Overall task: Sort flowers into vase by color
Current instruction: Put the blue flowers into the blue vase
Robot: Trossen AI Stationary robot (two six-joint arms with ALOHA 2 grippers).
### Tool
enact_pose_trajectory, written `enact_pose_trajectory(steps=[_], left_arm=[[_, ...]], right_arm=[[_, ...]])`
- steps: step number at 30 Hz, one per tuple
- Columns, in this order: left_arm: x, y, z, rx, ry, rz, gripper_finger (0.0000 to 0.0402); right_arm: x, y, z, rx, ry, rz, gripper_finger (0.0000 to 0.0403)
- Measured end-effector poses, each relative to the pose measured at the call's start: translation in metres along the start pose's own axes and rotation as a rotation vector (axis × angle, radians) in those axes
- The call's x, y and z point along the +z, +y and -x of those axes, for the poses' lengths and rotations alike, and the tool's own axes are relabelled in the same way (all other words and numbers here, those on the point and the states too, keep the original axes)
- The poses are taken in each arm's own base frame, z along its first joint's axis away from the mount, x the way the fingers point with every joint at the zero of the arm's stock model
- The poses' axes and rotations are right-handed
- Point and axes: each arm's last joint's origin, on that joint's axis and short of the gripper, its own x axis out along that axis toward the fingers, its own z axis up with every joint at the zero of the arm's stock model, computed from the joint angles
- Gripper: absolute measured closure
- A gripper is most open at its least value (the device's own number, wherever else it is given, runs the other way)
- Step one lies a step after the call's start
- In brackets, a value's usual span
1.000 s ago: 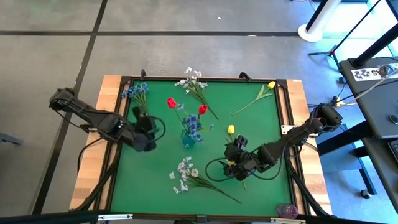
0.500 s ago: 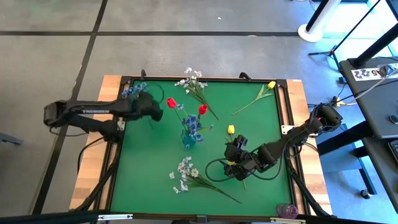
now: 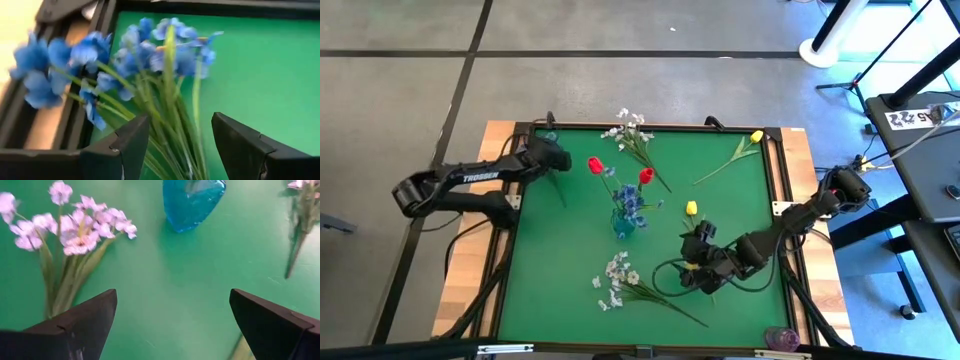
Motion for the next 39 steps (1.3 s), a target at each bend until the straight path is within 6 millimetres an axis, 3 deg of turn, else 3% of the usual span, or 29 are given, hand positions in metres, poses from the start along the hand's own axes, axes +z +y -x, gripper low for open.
enact_pose_trajectory(steps=[4,11,16,22,30,39], left_arm=[[-0.014,0.01,-0.012,0.005,-0.022,0.132,0.019],[-0.032,0.014,-0.024,0.05,-0.043,0.148,0.0197],[-0.042,0.0,-0.018,-0.036,-0.046,0.082,0.026],[-0.066,-0.028,0.01,-0.321,-0.004,-0.01,0.0386],[-0.109,-0.04,0.062,-0.592,-0.04,-0.206,0.0386],[-0.133,-0.024,0.121,-0.902,-0.155,-0.345,0.0392]], right_arm=[[0.001,0.002,0.0,0.046,0.013,0.052,0.0015],[0.002,0.002,-0.001,0.06,0.016,0.126,0.0015],[0.003,0.004,0.0,0.073,-0.007,0.195,0.0015],[0.002,0.003,0.0,0.069,0.004,0.223,0.0015],[0.001,0.003,0.0,0.092,0.03,0.226,0.0015],[0.001,0.003,0.0,0.093,0.031,0.157,0.0015]])
